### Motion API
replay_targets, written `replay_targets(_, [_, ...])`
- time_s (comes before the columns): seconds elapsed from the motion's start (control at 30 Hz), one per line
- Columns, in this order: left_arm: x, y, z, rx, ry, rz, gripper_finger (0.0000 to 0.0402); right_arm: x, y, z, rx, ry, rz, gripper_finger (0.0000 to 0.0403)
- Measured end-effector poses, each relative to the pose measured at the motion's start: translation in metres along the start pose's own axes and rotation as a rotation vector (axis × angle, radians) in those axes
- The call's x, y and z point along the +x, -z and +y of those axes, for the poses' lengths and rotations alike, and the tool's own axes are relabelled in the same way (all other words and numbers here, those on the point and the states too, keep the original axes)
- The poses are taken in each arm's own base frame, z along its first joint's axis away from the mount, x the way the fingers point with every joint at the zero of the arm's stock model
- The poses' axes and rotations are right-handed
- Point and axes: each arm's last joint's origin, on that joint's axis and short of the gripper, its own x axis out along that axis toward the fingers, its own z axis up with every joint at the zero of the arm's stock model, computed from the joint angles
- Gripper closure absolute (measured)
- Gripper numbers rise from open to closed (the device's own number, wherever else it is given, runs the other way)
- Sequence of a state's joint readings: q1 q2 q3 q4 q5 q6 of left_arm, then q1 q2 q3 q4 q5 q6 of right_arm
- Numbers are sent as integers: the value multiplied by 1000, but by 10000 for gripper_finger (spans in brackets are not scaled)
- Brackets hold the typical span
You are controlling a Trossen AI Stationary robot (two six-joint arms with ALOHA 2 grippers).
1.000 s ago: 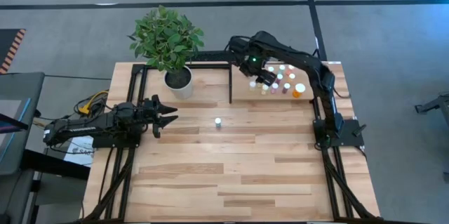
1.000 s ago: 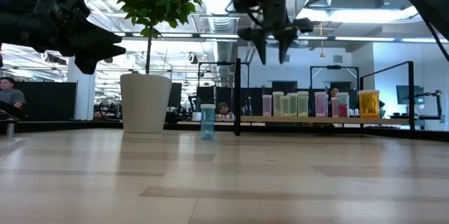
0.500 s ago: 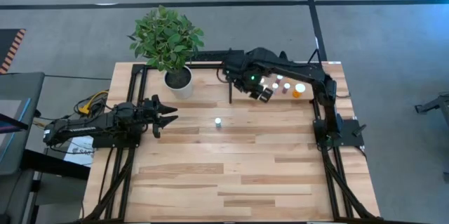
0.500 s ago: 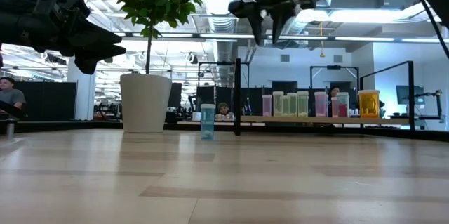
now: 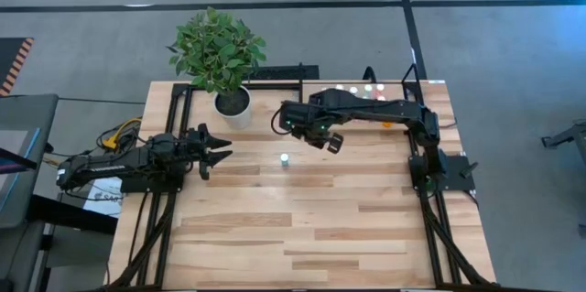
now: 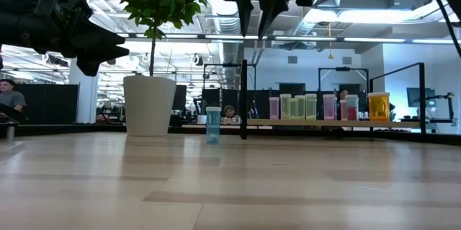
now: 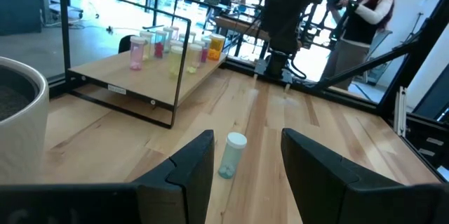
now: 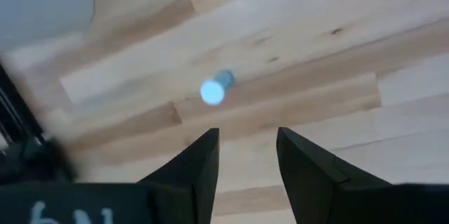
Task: Pick and place medicine bottles onto shelf by color
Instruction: Put the blue pill bottle on the shelf
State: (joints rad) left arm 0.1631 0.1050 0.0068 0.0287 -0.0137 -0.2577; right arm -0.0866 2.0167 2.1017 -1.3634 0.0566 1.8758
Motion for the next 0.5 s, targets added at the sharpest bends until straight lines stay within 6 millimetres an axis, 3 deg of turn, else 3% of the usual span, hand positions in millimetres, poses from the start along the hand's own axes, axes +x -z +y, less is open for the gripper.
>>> replay_targets(0.1, [0, 0, 0, 0, 0, 0, 248, 5, 14, -1, -75, 0, 9, 237])
replay_targets(0.37, [0, 0, 0, 0, -1, 0, 248, 63, 57, 7, -284, 3, 64, 238])
replay_targets(0.5, [0, 0, 0, 0, 0, -2, 248, 82, 66, 13, -409, 7, 88, 237])
